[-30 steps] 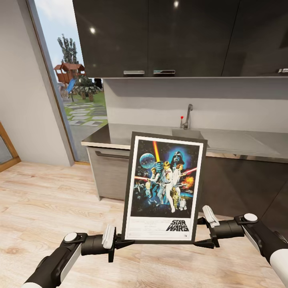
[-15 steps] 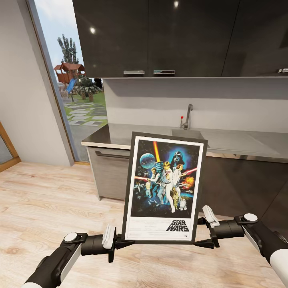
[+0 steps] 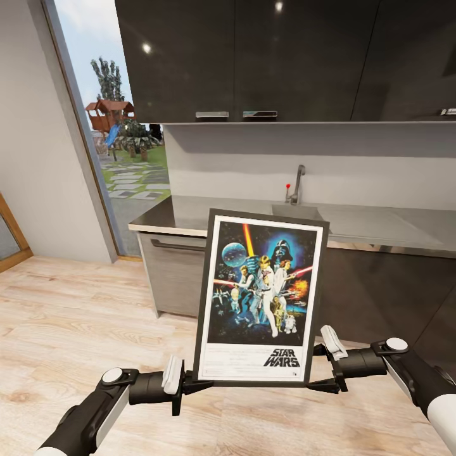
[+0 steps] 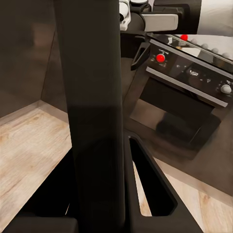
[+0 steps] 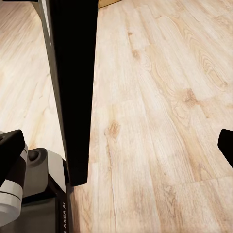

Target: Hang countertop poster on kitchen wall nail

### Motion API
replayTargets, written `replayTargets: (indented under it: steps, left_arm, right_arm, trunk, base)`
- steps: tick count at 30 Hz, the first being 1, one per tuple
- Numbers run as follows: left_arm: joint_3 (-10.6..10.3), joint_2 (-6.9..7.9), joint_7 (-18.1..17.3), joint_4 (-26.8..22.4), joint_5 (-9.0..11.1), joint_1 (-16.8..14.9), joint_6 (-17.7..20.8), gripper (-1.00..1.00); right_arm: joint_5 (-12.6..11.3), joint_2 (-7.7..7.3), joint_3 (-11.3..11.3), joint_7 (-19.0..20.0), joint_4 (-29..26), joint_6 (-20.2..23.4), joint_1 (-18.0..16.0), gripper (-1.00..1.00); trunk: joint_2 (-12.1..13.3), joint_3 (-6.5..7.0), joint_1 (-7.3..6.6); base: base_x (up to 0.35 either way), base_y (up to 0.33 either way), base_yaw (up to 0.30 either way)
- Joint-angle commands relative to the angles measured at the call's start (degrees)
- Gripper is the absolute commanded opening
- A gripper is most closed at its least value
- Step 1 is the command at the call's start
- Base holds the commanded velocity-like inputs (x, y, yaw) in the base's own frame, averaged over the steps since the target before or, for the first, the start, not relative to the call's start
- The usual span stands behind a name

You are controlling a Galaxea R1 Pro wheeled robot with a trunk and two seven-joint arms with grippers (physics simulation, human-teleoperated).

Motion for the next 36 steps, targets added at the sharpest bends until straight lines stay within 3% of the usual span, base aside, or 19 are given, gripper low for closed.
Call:
replayTargets:
  steps: [1,36]
  left_arm:
    - [-0.22,0.07,0.12,0.02,0.34,-0.05,-0.26,-1.0]
    - [-0.45,0.06,0.12,0.02,0.34,-0.05,-0.26,-1.0]
  right_arm:
    - [-0.5,-0.09,0.43,-0.07,0.05,-0.5,-0.07,1.0]
    - [-0.5,-0.09,0.43,-0.07,0.05,-0.5,-0.07,1.0]
  trunk:
    - [-0.04,-0.06,0.0]
    - [-0.04,-0.06,0.0]
  base:
    - [0.0,0.0,0.0]
    - [0.0,0.0,0.0]
